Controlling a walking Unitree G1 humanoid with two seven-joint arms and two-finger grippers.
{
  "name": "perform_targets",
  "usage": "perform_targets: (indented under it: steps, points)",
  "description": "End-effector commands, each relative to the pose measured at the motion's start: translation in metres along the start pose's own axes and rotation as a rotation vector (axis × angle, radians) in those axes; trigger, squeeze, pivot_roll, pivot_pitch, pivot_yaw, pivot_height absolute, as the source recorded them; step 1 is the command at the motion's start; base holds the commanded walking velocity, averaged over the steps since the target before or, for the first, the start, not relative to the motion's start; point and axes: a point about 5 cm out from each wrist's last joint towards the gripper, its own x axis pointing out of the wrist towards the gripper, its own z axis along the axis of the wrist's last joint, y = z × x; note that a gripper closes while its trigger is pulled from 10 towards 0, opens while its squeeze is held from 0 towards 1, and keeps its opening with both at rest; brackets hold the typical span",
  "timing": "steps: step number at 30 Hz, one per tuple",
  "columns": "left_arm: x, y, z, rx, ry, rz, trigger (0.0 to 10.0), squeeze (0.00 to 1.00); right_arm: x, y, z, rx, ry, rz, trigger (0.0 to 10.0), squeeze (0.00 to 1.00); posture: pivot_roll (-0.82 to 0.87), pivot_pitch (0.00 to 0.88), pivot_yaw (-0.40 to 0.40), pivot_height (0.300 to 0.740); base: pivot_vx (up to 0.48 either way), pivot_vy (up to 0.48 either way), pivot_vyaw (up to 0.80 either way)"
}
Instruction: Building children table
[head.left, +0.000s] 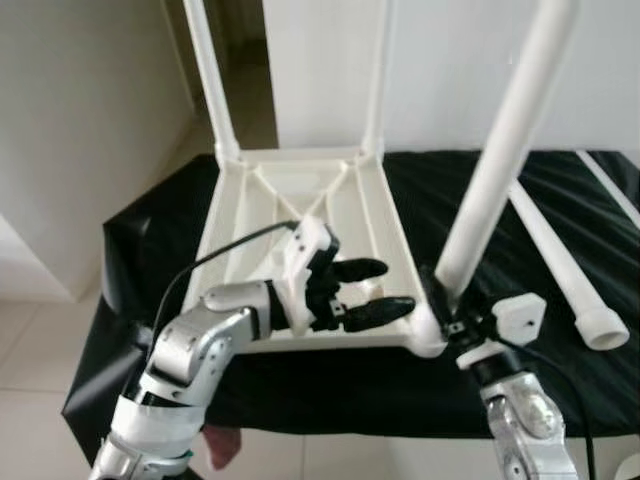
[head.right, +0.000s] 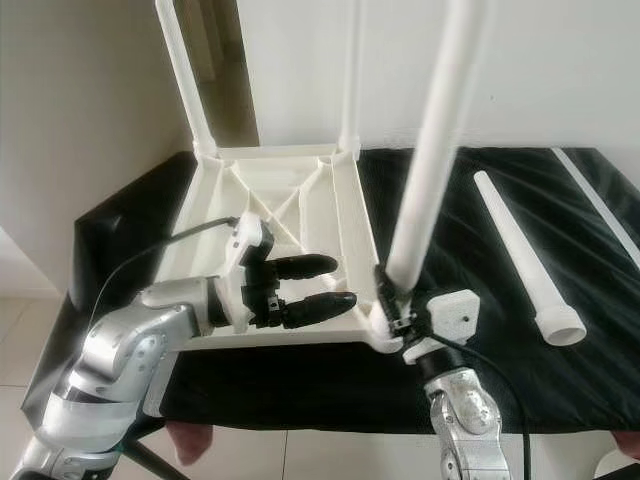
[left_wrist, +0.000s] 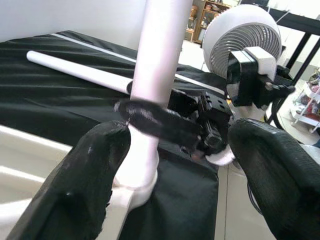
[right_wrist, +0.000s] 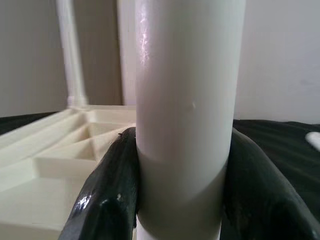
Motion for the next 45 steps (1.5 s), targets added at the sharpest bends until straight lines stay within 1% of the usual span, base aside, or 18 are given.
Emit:
perform_targets:
  steps: [1, 2, 4, 8, 9, 12, 14, 17, 21, 26, 28, 33, 35, 36, 37, 41, 42, 45]
  points:
    - [-0.001, -0.001, 0.004, 0.011, -0.009, 0.015, 10.0, 0.0, -0.021, -0.013, -0.037, -0.007, 0.218, -0.123, 10.0, 0.0, 0.0, 0.0, 0.046, 0.74, 0.0, 0.0, 0.0]
    - [-0.001, -0.001, 0.004, 0.011, -0.009, 0.015, 10.0, 0.0, -0.021, -0.013, -0.037, -0.007, 0.218, -0.123, 10.0, 0.0, 0.0, 0.0, 0.046, 0.74, 0.0, 0.0, 0.0]
    - [0.0, -0.001, 0.004, 0.009, -0.01, 0.011, 10.0, 0.0, -0.024, -0.016, -0.038, -0.024, 0.225, -0.194, 10.0, 0.0, 0.0, 0.0, 0.046, 0.74, 0.0, 0.0, 0.0]
    - [0.001, -0.002, 0.003, 0.008, -0.011, 0.008, 10.0, 0.0, -0.026, -0.02, -0.038, -0.057, 0.228, -0.258, 10.0, 0.0, -0.01, 0.0, 0.046, 0.74, 0.0, 0.0, 0.0]
    - [0.002, -0.002, 0.003, 0.006, -0.011, 0.004, 10.0, 0.0, -0.028, -0.025, -0.038, -0.082, 0.234, -0.315, 10.0, 0.0, -0.01, 0.0, 0.045, 0.74, 0.0, 0.0, 0.0]
    - [0.002, -0.002, 0.003, 0.005, -0.011, 0.002, 10.0, 0.0, -0.029, -0.028, -0.038, -0.094, 0.239, -0.341, 10.0, 0.0, -0.01, 0.0, 0.045, 0.74, 0.0, 0.0, 0.0]
    - [0.002, -0.002, 0.003, 0.005, -0.012, -0.001, 10.0, 0.0, -0.03, -0.034, -0.039, -0.113, 0.25, -0.406, 10.0, 0.0, -0.01, 0.0, 0.045, 0.74, 0.0, 0.0, 0.0]
    - [0.003, -0.002, 0.003, 0.005, -0.012, -0.003, 10.0, 0.0, -0.031, -0.037, -0.039, -0.126, 0.255, -0.443, 10.0, 0.0, -0.01, 0.0, 0.045, 0.74, 0.0, 0.0, 0.0]
    - [0.004, -0.003, 0.002, 0.004, -0.014, -0.013, 10.0, 0.0, -0.033, -0.051, -0.044, -0.118, 0.296, -0.618, 10.0, 0.0, -0.02, 0.0, 0.043, 0.74, 0.0, 0.0, 0.0]
    - [0.004, -0.004, 0.002, 0.004, -0.014, -0.016, 10.0, 0.0, -0.032, -0.055, -0.043, -0.14, 0.306, -0.695, 10.0, 0.0, -0.01, 0.0, 0.041, 0.74, 0.0, 0.0, 0.0]
    - [0.005, -0.004, 0.002, 0.005, -0.014, -0.02, 10.0, 0.0, -0.033, -0.059, -0.043, -0.155, 0.316, -0.769, 10.0, 0.0, -0.01, 0.0, 0.041, 0.74, 0.0, 0.0, 0.0]
    - [0.005, -0.004, 0.002, 0.005, -0.013, -0.021, 10.0, 0.0, -0.035, -0.061, -0.044, -0.153, 0.323, -0.843, 10.0, 0.0, -0.01, 0.0, 0.039, 0.74, 0.0, 0.0, 0.0]
    - [0.005, -0.004, 0.002, 0.006, -0.014, -0.023, 10.0, 0.0, -0.039, -0.063, -0.047, -0.133, 0.342, -0.936, 10.0, 0.0, -0.01, 0.0, 0.039, 0.74, 0.0, 0.0, 0.0]
    - [0.005, -0.004, 0.002, 0.006, -0.014, -0.023, 10.0, 0.0, -0.039, -0.063, -0.047, -0.133, 0.342, -0.936, 10.0, 0.0, -0.01, 0.0, 0.039, 0.74, 0.0, 0.0, 0.0]
    - [0.006, -0.004, 0.002, 0.006, -0.014, -0.023, 10.0, 0.0, -0.042, -0.064, -0.048, -0.132, 0.354, -0.992, 10.0, 0.0, -0.01, 0.0, 0.04, 0.74, 0.0, 0.0, 0.0]
    - [0.006, -0.004, 0.002, 0.007, -0.014, -0.024, 10.0, 0.0, -0.043, -0.064, -0.049, -0.114, 0.354, -1.025, 10.0, 0.0, -0.01, 0.0, 0.04, 0.74, 0.0, 0.0, 0.0]
    - [0.006, -0.004, 0.002, 0.008, -0.014, -0.026, 10.0, 0.0, -0.046, -0.063, -0.051, -0.089, 0.347, -1.058, 10.0, 0.0, -0.02, 0.0, 0.042, 0.74, 0.0, 0.0, 0.0]
    - [0.006, -0.004, 0.002, 0.008, -0.013, -0.028, 10.0, 0.0, -0.049, -0.062, -0.054, -0.047, 0.345, -1.079, 10.0, 0.0, -0.02, 0.0, 0.042, 0.74, 0.0, 0.0, 0.0]
